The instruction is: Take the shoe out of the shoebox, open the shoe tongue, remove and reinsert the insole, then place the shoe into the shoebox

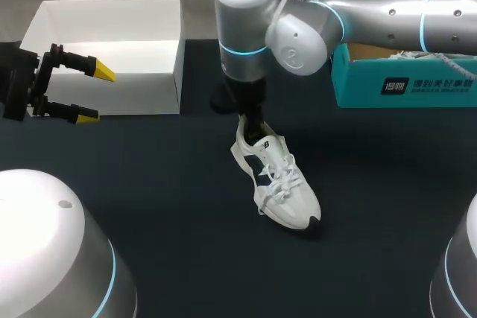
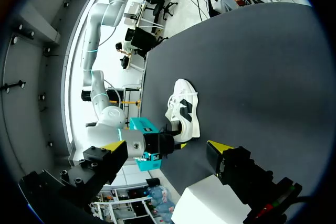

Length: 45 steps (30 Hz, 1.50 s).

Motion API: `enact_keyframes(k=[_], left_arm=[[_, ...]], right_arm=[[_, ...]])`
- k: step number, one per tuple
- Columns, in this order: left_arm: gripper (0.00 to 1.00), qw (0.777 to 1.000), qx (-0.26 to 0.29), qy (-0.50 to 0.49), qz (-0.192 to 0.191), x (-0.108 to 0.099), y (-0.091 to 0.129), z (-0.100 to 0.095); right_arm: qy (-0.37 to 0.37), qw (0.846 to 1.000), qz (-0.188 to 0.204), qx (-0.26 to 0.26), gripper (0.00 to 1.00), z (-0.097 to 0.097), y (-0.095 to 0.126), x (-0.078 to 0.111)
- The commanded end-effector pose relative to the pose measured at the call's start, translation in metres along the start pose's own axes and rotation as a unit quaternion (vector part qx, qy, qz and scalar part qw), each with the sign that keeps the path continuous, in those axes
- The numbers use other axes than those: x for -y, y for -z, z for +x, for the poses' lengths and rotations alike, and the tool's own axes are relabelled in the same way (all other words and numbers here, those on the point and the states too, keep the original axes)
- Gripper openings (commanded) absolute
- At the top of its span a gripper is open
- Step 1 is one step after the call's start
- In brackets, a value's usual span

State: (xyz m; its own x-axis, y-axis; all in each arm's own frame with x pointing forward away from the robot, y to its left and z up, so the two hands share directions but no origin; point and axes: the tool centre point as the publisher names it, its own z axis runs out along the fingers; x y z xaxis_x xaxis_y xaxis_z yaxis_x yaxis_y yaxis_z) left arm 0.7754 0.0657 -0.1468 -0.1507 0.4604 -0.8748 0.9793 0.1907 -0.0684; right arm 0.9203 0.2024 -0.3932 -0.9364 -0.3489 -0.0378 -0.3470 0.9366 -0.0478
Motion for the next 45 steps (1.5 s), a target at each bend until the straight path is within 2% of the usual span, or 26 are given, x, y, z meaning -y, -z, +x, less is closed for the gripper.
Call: enact_keyframes(k=[1,3,7,11,21,27,35,45], left_arm=[[1.0,1.0,-0.002,0.0,0.0,0.0,0.0,-0.001],[1.0,1.0,-0.002,0.0,0.0,0.0,0.0,-0.001],[1.0,1.0,-0.002,0.0,0.0,0.0,0.0,-0.001],[1.0,1.0,-0.002,0.0,0.0,0.0,0.0,-0.001],[1.0,1.0,-0.002,0.0,0.0,0.0,0.0,-0.001],[1.0,1.0,-0.002,0.0,0.0,0.0,0.0,-0.001],[1.0,1.0,-0.002,0.0,0.0,0.0,0.0,-0.001],[1.0,1.0,-0.002,0.0,0.0,0.0,0.0,-0.001]], right_arm=[[-0.01,1.0,0.003,-0.016,0.0,0.006,0.011,0.005],[-0.011,1.0,-0.008,-0.018,0.0,0.01,0.021,0.008],[-0.005,1.0,-0.002,-0.024,0.0,0.015,0.047,0.014],[0.002,1.0,0.002,-0.004,0.0,0.016,0.085,0.023],[0.008,1.0,0.01,0.017,0.0,0.002,0.177,0.05],[0.028,0.999,0.016,0.03,0.0,-0.003,0.214,0.061],[0.051,0.997,0.024,0.056,0.0,-0.004,0.249,0.066],[0.046,0.997,0.011,0.058,0.0,-0.002,0.252,0.062]])
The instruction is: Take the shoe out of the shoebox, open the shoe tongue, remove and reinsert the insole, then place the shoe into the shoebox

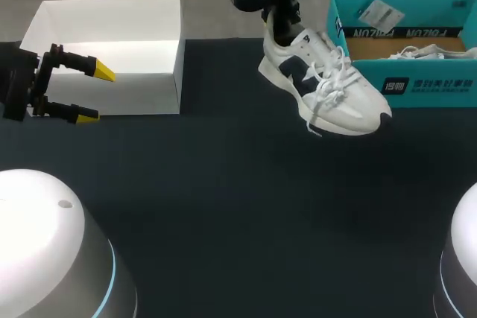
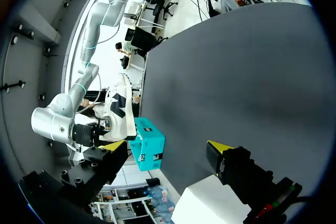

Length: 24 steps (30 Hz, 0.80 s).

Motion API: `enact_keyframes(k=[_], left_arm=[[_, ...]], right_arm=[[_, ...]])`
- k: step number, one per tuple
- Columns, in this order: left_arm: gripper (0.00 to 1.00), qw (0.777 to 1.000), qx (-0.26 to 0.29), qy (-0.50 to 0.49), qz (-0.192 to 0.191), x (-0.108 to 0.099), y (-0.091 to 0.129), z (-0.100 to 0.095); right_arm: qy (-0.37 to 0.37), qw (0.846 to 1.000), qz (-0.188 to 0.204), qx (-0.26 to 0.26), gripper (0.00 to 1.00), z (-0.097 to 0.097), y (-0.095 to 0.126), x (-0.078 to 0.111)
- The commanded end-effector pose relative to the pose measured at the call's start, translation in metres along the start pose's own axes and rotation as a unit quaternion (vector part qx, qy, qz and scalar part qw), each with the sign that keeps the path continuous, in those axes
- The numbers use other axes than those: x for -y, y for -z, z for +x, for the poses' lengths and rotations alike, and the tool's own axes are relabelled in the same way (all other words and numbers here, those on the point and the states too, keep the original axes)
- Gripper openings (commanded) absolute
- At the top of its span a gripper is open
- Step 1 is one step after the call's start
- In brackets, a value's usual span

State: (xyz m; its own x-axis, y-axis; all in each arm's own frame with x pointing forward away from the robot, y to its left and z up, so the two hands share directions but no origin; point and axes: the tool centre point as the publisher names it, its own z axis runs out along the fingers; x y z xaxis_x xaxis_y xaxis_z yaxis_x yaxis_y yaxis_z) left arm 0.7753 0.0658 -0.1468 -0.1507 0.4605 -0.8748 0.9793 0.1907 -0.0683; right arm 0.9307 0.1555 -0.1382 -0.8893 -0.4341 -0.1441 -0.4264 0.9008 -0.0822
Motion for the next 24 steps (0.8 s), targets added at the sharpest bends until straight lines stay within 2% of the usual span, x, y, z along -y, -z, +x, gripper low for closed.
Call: enact_keyframes(k=[1,14,21,24], left_arm=[[1.0,1.0,-0.002,0.0,0.0,0.0,0.0,-0.001],[1.0,1.0,-0.002,0.0,0.0,0.0,0.0,-0.001],[1.0,1.0,-0.002,0.0,0.0,0.0,0.0,-0.001],[1.0,1.0,-0.002,0.0,0.0,0.0,0.0,-0.001]], right_arm=[[0.001,1.0,-0.002,0.001,0.0,0.002,0.0,0.003],[0.001,1.0,-0.002,0.001,0.0,0.002,0.0,0.003],[-0.035,0.999,-0.027,0.028,0.0,-0.024,-0.006,0.067],[-0.042,0.998,-0.022,0.044,0.0,-0.032,-0.011,0.1]])
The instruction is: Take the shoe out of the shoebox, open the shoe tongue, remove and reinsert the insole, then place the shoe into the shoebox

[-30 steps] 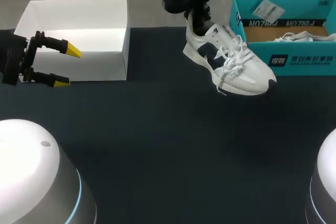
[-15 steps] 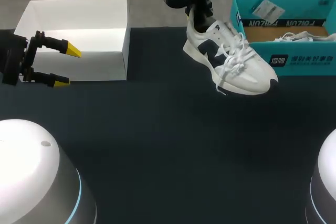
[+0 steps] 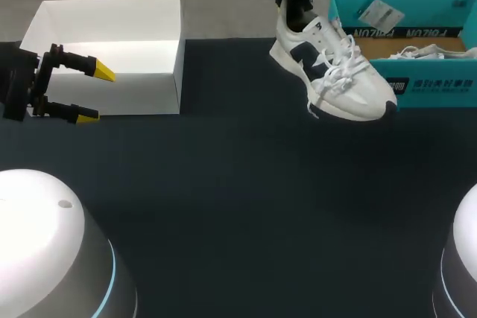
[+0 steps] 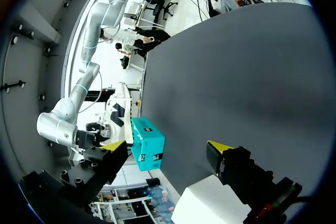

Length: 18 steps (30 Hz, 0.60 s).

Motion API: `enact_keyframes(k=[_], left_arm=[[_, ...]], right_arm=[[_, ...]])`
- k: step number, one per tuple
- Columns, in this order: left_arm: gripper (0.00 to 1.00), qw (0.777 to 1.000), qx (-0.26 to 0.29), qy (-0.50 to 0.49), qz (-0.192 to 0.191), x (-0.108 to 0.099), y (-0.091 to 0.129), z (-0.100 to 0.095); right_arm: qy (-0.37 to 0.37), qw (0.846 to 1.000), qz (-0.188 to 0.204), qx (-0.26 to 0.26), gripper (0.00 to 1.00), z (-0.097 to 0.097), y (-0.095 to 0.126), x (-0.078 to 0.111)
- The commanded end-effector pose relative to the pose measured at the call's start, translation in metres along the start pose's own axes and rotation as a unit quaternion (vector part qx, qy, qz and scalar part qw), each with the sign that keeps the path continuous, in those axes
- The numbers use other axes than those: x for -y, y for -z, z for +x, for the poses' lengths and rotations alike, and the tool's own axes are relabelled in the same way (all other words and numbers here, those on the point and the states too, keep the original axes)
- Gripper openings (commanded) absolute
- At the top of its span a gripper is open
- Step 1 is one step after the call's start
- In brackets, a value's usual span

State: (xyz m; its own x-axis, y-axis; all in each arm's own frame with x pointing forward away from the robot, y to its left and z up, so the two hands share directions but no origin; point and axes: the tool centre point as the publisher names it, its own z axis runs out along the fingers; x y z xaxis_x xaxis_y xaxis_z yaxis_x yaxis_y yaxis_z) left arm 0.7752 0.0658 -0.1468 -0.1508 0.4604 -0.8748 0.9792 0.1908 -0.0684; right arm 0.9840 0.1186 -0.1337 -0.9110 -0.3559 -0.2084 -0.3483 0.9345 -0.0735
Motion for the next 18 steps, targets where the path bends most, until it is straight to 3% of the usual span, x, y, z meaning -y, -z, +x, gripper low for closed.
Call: enact_keyframes(k=[1,9,18], left_arm=[[1.0,1.0,-0.002,0.0,0.0,0.0,0.0,-0.001],[1.0,1.0,-0.002,0.0,0.0,0.0,0.0,-0.001],[1.0,1.0,-0.002,0.0,0.0,0.0,0.0,-0.001]], right_arm=[[-0.007,1.0,-0.017,0.02,0.0,-0.008,-0.01,0.056],[-0.028,0.998,0.027,0.045,0.0,-0.034,-0.02,0.149],[-0.015,0.999,0.035,0.028,0.0,-0.043,-0.016,0.216]])
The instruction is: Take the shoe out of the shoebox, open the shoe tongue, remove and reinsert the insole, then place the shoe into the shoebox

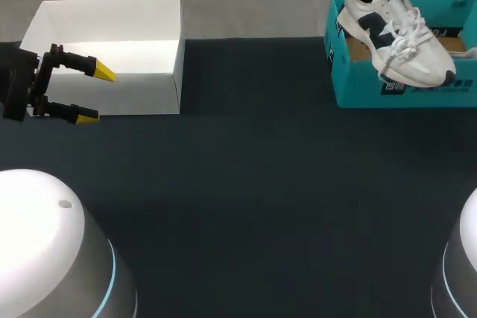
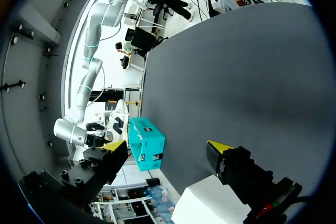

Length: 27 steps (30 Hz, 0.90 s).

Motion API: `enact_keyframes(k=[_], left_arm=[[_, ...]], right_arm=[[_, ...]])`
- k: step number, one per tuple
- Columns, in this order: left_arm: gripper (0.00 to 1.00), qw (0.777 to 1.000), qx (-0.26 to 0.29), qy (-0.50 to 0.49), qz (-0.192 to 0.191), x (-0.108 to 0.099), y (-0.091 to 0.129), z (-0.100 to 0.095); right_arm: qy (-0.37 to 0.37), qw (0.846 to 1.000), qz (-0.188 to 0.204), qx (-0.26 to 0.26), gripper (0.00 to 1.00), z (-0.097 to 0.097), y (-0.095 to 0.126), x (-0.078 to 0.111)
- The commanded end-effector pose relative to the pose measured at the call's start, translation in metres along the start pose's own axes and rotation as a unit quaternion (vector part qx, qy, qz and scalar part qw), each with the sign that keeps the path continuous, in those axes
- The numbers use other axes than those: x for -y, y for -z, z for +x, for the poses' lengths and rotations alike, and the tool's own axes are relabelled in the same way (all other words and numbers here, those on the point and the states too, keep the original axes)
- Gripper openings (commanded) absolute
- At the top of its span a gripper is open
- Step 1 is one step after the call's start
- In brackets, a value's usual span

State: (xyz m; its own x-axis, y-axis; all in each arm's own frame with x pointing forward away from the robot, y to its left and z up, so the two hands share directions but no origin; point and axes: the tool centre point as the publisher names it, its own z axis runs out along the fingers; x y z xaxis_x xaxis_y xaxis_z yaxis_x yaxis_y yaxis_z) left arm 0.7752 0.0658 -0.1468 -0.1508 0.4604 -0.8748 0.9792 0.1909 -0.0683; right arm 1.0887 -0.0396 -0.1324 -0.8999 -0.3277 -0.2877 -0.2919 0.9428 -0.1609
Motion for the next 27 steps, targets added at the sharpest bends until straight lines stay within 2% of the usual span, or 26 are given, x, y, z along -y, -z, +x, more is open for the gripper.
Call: enact_keyframes(k=[1,6,24,27], left_arm=[[1.0,1.0,-0.002,0.0,0.0,0.0,0.0,-0.001],[1.0,1.0,-0.002,0.0,0.0,0.0,0.0,-0.001],[1.0,1.0,-0.002,0.0,0.0,0.0,0.0,-0.001],[1.0,1.0,-0.002,0.0,0.0,0.0,0.0,-0.001]], right_arm=[[0.003,1.0,-0.016,-0.013,0.0,-0.006,0.001,0.039],[0.006,0.999,-0.017,-0.037,0.0,-0.012,-0.004,0.071],[0.006,0.999,-0.017,-0.037,0.0,-0.012,-0.004,0.071],[-0.003,0.999,-0.012,-0.041,0.0,-0.021,-0.028,0.098]])
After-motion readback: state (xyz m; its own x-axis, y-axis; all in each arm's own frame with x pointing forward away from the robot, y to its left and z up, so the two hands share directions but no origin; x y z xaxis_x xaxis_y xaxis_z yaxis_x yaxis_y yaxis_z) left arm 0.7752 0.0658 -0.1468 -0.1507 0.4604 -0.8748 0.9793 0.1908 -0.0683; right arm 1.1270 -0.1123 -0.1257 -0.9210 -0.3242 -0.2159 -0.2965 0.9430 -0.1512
